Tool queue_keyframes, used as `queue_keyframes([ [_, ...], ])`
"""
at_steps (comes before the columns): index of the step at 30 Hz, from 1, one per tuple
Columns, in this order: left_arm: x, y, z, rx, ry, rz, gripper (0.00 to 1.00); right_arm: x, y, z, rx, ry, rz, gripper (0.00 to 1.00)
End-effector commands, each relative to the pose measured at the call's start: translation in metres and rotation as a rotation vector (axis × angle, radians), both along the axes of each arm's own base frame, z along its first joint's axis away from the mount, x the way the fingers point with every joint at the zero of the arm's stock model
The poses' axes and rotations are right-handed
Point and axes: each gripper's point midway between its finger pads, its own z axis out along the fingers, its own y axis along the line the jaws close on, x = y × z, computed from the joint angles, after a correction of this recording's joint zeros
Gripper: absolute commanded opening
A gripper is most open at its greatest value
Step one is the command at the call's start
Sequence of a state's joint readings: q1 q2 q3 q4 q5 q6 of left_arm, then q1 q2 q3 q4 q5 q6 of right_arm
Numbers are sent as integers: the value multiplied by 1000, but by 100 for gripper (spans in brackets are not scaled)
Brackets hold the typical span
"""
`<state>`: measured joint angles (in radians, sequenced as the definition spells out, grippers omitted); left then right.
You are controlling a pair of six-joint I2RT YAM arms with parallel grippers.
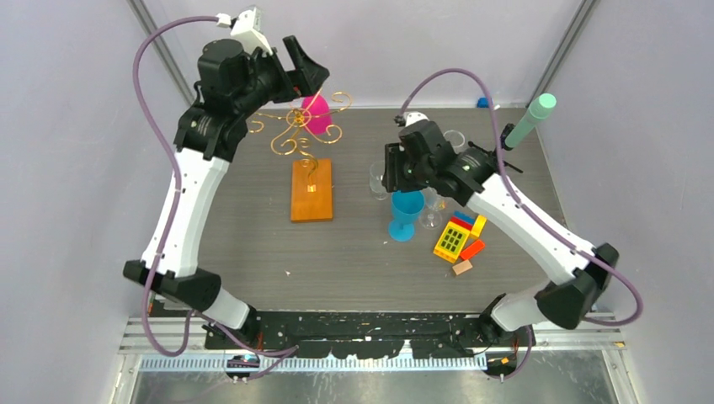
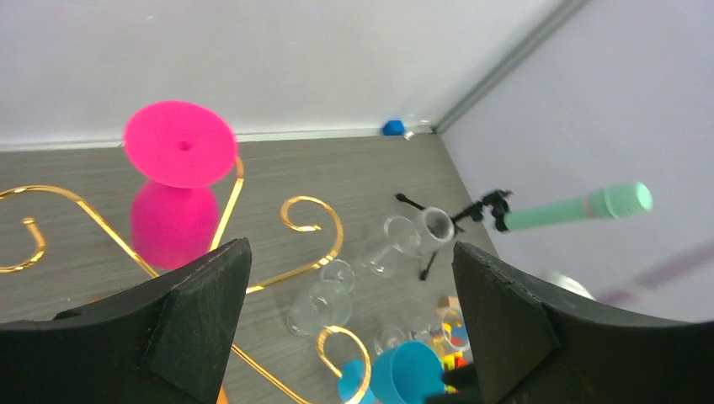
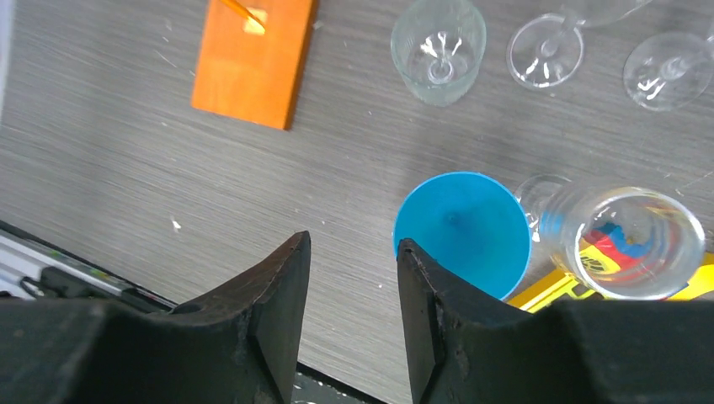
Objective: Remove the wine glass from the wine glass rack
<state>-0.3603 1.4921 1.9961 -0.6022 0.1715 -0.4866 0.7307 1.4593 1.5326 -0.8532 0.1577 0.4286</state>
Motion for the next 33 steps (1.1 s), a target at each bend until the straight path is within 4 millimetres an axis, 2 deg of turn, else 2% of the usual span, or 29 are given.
queue_keyframes([
  [1, 38, 31, -12, -69, 99, 171, 89, 3, -7, 39, 110, -121, -60, 48],
  [6, 76, 52, -34, -137, 167, 235, 83, -1, -16, 44, 127, -144, -77, 48],
  [9, 94, 57, -47, -155, 195, 252, 82, -1, -19, 45, 132, -151, -89, 48],
  [16, 129, 51, -76, -211, 252, 275, 69, -4, -17, 40, 149, -126, -96, 44],
  [21, 143, 48, -88, -237, 271, 284, 57, -7, -19, 43, 166, -136, -102, 42],
  [33, 153, 52, -86, -318, 275, 232, 28, -8, -22, 45, 182, -158, -101, 41],
])
